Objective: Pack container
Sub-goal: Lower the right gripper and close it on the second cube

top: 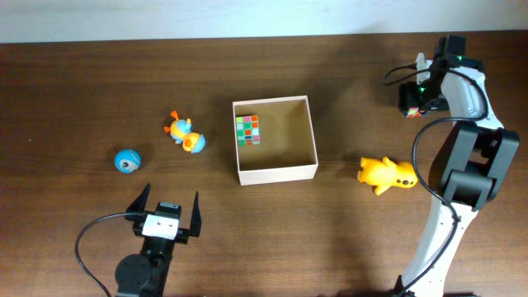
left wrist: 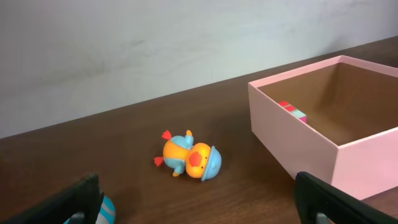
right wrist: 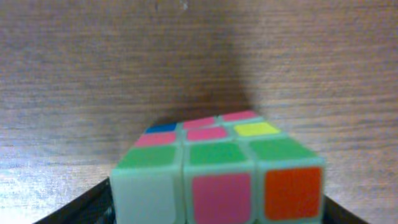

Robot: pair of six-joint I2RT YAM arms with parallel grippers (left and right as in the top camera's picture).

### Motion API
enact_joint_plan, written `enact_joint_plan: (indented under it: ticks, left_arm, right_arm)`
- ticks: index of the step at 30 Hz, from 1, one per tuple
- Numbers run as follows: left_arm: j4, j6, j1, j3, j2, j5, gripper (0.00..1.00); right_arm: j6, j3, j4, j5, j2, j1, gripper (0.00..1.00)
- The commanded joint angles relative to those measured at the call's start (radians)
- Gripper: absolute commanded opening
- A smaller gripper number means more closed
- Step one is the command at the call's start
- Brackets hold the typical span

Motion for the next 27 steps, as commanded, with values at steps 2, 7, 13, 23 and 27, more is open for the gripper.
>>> enact_joint_plan:
  ticks: [2, 7, 13, 23, 27]
  left_arm:
    - [-0.008, 0.016, 0.006, -0.002, -0.005, 0.000, 0.99]
    - [-0.008, 0.016, 0.006, -0.002, -0.005, 0.000, 0.99]
    - [-0.008, 0.016, 0.006, -0.002, -0.005, 0.000, 0.99]
    - [-0.008, 0.016, 0.006, -0.002, -0.005, 0.000, 0.99]
    - [-0.008, 0.016, 0.006, -0.002, -0.005, 0.000, 0.99]
  right_arm:
    - [-0.006, 0.004, -0.031, -0.042, 0.022, 0.000, 0.68]
    - [-0.006, 0.004, 0.000, -0.064, 0.022, 0.000, 0.69]
    - [-0.006, 0.004, 0.064, -0.063, 0.022, 0.000, 0.73]
    - [-0.006, 0.004, 0.078, -0.063, 0.023, 0.000, 0.61]
    - [-0.006, 0.004, 0.060, -0.063, 0.023, 0.000, 0.54]
